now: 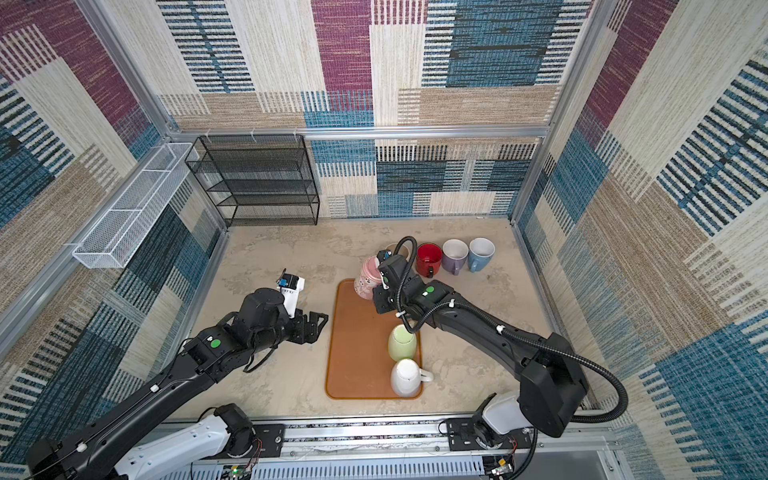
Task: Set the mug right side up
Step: 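Lift and tilt the pink mug with the right gripper toward the left gripper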
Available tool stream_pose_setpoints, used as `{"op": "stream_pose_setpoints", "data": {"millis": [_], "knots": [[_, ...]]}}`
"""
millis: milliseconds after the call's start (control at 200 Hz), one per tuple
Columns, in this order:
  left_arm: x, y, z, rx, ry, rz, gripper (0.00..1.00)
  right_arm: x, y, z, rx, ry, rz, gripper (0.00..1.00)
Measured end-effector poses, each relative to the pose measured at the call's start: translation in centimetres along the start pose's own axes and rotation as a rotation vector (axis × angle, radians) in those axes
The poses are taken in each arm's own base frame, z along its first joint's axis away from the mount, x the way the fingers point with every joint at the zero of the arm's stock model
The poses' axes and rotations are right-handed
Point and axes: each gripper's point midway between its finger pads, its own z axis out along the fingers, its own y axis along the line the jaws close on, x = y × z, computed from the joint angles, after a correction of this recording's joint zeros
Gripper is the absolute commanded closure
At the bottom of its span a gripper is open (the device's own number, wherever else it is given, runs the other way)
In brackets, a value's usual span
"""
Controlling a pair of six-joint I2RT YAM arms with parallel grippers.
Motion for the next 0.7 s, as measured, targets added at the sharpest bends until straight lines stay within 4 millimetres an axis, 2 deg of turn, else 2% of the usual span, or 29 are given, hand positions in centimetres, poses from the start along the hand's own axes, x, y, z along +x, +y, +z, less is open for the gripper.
{"op": "stream_pose_setpoints", "data": {"millis": [436, 701], "knots": [[-0.4, -2.1, 1.5, 0.272, -0.085, -0.136, 0.22, -2.1, 3.5, -3.6, -0.254, -0.153, -0.003, 1.0], [-1.0, -3.8, 2.5, 0.424, -0.158, -0.173, 0.24, -2.9, 2.7, -4.7, -0.387, -0.221, 0.06, 1.0]]}}
